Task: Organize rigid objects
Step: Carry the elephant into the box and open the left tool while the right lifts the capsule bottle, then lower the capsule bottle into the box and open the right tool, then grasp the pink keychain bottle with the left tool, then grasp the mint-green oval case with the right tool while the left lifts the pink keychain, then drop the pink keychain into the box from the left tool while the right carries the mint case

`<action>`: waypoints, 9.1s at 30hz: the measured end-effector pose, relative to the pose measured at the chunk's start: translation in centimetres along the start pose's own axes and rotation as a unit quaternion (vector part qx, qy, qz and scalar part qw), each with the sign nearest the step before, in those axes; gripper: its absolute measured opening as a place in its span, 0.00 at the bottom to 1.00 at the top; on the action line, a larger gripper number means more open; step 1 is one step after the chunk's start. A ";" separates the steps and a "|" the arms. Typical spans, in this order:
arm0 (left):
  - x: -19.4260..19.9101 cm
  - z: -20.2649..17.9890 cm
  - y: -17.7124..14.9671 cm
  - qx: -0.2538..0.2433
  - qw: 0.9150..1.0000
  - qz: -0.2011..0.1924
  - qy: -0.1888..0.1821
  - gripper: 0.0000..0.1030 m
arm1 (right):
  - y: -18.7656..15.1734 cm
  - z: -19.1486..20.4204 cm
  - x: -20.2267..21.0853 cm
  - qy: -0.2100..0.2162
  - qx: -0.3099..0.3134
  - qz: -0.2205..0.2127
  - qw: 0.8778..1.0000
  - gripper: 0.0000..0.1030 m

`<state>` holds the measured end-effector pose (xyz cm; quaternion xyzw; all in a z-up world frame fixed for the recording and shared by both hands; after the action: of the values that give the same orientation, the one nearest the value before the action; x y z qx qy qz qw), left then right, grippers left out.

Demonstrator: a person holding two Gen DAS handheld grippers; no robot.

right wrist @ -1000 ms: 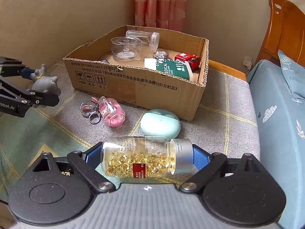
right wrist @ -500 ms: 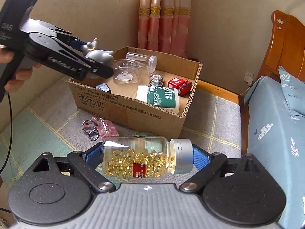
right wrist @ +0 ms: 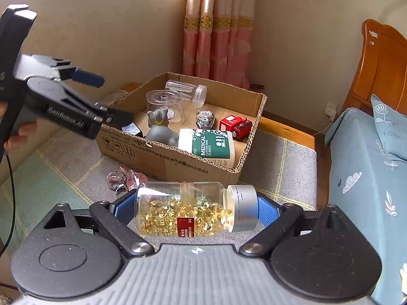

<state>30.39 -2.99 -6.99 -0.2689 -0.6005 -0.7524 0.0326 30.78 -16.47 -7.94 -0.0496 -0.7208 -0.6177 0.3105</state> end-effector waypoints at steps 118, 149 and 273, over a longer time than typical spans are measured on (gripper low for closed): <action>2.8 -4.9 -8.7 0.026 0.998 0.046 -0.023 0.98 | -8.8 -2.5 -7.8 -0.094 -0.070 0.031 0.993 1.00; -2.8 -7.1 -9.0 0.007 0.997 0.046 -0.062 0.49 | -9.3 -2.5 -6.8 -0.080 -0.063 0.009 0.995 1.00; 4.8 1.1 -0.1 0.050 0.997 -0.039 0.050 0.99 | 6.8 -2.5 -5.1 0.011 0.018 0.013 1.000 0.64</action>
<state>26.65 -0.63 -4.80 -0.2050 -0.6448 -0.7349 0.0464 38.94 -15.55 -4.60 -0.0465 -0.7273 -0.6014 0.3273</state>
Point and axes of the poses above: each gripper's, at about its wrist camera, not at the fingertips, and x roughly against the way its jaws point, z to its left, y to its top, the point moved 9 cm from there along -x, roughly the way its jaws point, and after that the axes turned 13 degrees about -z, right-handed, at the moved point
